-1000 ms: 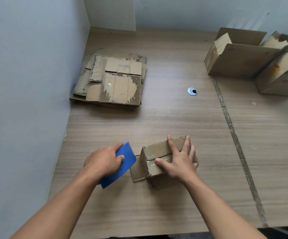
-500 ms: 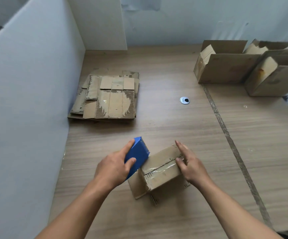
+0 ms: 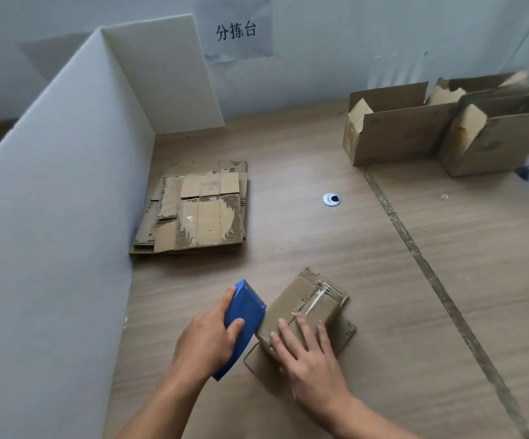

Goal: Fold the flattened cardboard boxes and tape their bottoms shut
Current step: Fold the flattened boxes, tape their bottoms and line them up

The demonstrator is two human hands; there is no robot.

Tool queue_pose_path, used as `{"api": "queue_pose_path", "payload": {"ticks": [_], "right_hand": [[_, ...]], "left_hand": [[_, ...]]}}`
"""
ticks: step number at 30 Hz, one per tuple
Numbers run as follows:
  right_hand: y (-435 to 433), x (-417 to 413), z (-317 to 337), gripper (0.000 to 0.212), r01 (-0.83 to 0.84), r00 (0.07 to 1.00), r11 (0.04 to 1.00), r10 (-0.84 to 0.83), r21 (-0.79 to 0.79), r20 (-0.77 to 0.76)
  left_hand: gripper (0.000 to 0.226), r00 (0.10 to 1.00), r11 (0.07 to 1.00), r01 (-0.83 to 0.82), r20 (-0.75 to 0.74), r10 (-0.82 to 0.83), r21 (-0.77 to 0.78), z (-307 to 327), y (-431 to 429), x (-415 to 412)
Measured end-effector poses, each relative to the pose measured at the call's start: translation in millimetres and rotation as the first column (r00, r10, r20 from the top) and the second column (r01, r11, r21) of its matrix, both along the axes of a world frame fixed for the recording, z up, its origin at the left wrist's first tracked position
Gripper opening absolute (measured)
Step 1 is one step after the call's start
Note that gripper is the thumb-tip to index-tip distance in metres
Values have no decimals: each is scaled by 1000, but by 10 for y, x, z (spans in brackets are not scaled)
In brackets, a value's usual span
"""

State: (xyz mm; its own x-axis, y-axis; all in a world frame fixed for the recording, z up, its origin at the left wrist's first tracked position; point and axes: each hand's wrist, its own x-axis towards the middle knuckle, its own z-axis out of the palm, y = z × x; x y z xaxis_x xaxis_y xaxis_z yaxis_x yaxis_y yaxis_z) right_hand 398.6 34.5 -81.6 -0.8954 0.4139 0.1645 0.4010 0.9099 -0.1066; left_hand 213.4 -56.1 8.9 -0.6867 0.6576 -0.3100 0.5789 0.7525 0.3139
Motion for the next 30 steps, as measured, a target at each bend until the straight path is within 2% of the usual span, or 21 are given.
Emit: {"api": "queue_pose_path", "payload": {"ticks": [2,6,12,17,21,24,27,30], "right_hand": [[182,100,8,58,-59,994,997,55,-41,-91],[564,247,-38,63,-230,969,972,224,-53,-102],[474,108,88,45,-164,981,976,145,-141,-132],[500,114,97,56,-184,981,977,175,-106,-89],[482,-16,56,24,-125,968,983,90,-137,-236],[443,-57,-58,18,-179,948,979,145,-96,-282],[508,-15,-101,25,-189,939,974,142,-125,-314],[623,51,-64,43,-207,954,973,178,-104,-243]], "left_hand": [[64,1000,1000,-5,8,5,-25,-5,-48,31],[62,1000,998,-16,26,17,-65,-53,-179,164],[65,994,994,-106,32,105,13,-11,-266,216],[65,990,990,-142,12,142,6,40,-301,236],[64,984,984,-175,35,174,43,57,-340,254],[64,980,978,-195,40,193,75,73,-389,263],[64,979,976,-197,66,191,93,77,-441,274],[63,978,975,-197,88,189,99,67,-501,271]]}}
